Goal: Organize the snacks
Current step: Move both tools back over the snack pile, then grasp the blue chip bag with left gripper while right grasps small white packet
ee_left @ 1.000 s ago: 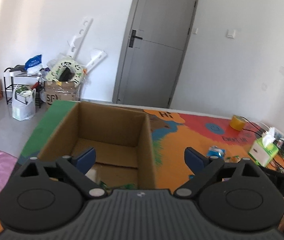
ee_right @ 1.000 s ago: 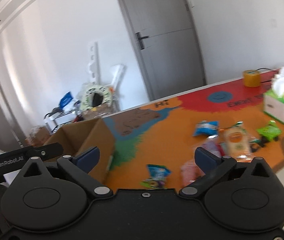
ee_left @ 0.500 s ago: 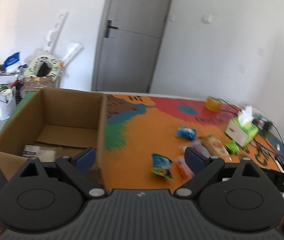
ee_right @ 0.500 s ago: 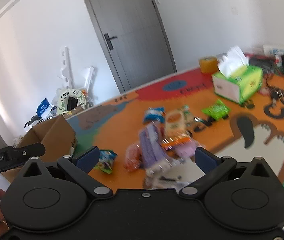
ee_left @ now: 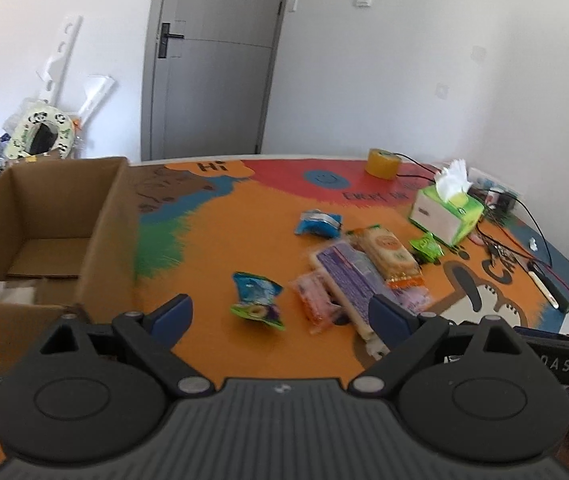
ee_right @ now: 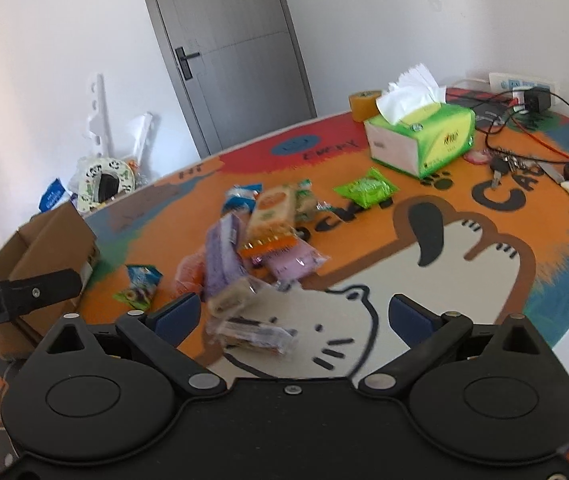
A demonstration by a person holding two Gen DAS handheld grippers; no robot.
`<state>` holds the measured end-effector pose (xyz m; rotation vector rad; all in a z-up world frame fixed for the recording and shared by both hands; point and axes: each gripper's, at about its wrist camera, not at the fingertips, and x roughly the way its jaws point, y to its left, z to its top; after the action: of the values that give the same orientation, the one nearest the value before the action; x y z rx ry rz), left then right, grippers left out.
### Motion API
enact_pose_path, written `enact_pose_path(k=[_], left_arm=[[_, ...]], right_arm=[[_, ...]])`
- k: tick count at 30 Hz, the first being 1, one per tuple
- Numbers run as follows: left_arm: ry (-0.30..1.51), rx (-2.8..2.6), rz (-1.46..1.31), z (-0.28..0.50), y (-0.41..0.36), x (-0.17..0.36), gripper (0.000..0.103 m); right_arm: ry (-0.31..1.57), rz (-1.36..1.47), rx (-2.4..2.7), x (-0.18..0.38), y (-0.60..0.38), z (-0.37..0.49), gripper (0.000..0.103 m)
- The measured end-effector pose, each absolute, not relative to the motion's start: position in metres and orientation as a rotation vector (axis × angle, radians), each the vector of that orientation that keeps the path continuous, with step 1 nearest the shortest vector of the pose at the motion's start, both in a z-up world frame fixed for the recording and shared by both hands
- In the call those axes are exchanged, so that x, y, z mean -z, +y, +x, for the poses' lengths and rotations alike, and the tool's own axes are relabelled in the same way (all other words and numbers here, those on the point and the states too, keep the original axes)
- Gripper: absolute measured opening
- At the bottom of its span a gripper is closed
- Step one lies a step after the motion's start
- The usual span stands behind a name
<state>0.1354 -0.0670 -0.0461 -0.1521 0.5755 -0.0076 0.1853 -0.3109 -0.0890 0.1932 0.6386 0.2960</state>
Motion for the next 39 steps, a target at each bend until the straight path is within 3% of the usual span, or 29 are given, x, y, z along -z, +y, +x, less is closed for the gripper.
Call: enact_pose_path(k=[6, 12, 20, 22, 24, 30, 33, 39], left_arm=[[0.590, 0.017, -0.155, 0.148, -0.072, 0.057, 0.090], [0.609, -0.002, -0.167, 0.158, -0.067, 0.064, 0.084], [0.635, -0.005, -0.166, 0.164, -0.063, 0.073, 0.084], [0.644, -0.009, -0.168, 0.167, -0.062, 0.076, 0.084], [0.647, -0.014, -0.171, 0.170, -0.061, 0.079, 0.084], [0.636, -0.035, -0.177, 0.180, -0.059, 0.081, 0.084], [0.635, -0.047, -0.182, 0.186, -0.058, 0.085, 0.082], [0.649, -0.068, -0.191, 0.200, -0.057, 0.093, 0.067]], right_arm=[[0.682, 0.210, -0.341, 0.101, -0.311, 0.191, 0.082], [0.702, 0.208, -0.393, 0.107, -0.298, 0.200, 0.080], [0.720, 0.154, -0.414, 0.120, -0.280, 0.207, 0.078], [0.710, 0.120, -0.404, 0.120, -0.277, 0.208, 0.070], [0.705, 0.087, -0.387, 0.119, -0.275, 0.209, 0.053], [0.713, 0.097, -0.393, 0.118, -0.292, 0.208, 0.029], [0.712, 0.097, -0.386, 0.117, -0.296, 0.207, 0.023], [0.712, 0.106, -0.352, 0.116, -0.304, 0.208, 0.022]])
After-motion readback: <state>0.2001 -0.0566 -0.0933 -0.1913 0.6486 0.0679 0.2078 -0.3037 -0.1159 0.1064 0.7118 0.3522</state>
